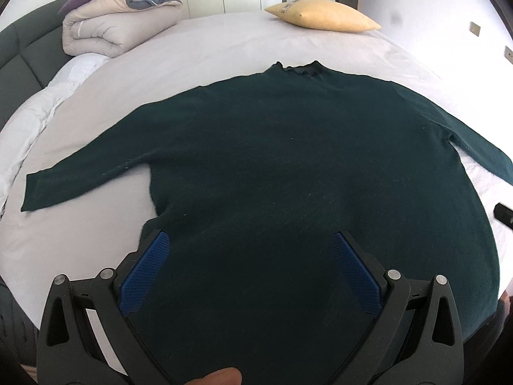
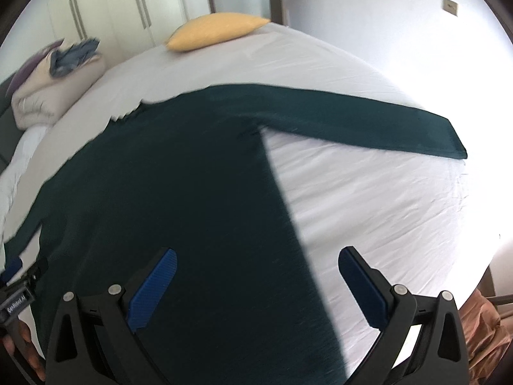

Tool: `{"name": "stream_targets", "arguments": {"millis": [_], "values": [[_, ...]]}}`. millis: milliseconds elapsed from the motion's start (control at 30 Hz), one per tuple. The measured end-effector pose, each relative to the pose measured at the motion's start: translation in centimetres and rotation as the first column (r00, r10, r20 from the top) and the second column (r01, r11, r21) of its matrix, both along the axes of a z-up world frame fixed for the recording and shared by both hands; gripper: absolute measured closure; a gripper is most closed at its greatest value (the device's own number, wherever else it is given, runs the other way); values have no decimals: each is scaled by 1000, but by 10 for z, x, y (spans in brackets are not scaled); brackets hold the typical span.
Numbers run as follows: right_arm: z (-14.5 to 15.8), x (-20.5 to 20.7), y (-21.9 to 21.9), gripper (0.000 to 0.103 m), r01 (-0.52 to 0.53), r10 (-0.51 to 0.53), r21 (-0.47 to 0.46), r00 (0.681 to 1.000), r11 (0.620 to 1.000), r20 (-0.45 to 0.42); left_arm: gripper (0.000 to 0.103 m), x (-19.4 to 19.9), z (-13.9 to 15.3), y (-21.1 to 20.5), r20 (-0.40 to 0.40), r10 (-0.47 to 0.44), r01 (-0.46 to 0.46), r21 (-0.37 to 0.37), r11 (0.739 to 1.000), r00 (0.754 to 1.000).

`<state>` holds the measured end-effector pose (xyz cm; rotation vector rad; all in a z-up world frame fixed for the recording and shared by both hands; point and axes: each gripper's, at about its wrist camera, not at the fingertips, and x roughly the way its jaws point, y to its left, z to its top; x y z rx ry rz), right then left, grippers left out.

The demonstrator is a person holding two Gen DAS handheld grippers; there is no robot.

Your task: Fold small clothes

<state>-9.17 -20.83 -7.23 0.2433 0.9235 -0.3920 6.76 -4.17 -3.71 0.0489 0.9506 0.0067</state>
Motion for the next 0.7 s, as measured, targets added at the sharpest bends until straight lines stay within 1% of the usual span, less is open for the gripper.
{"name": "stream_targets", "arguments": {"millis": [33,167,267,400,467,500,567,600,700], "values": [[1,-1,-9,0,15,-15,17,1000,1000,9,0,4,-1,-1,-5,-7,7,-6,1000,1000],[3,-5,-55,0,76,-86,143,994,987,64,0,16,-6,-9,-17,-19,19,-3,1000,1000],[2,-10,-93,0,138,-166,232,981,963,105,0,23,-8,-15,-24,-23,24,41,999,999],[-7,-16,-140,0,220,-271,331,955,918,117,0,34,-14,-20,-45,-18,21,64,998,999],[-12,-18,-156,0,248,-312,370,942,895,124,0,35,-16,-24,-41,-21,25,101,995,999],[-15,-20,-166,0,262,-336,395,933,880,131,0,37,-19,-29,-40,-23,29,142,989,999],[-21,-26,-183,0,282,-378,438,914,854,147,0,40,-23,-34,-44,-30,38,181,983,999],[-22,-27,-187,2,288,-392,451,907,845,154,0,42,-26,-35,-50,-34,42,178,983,998],[-26,-28,-204,7,295,-436,502,880,813,189,0,49,-32,-32,-65,-37,43,98,994,997]]}}
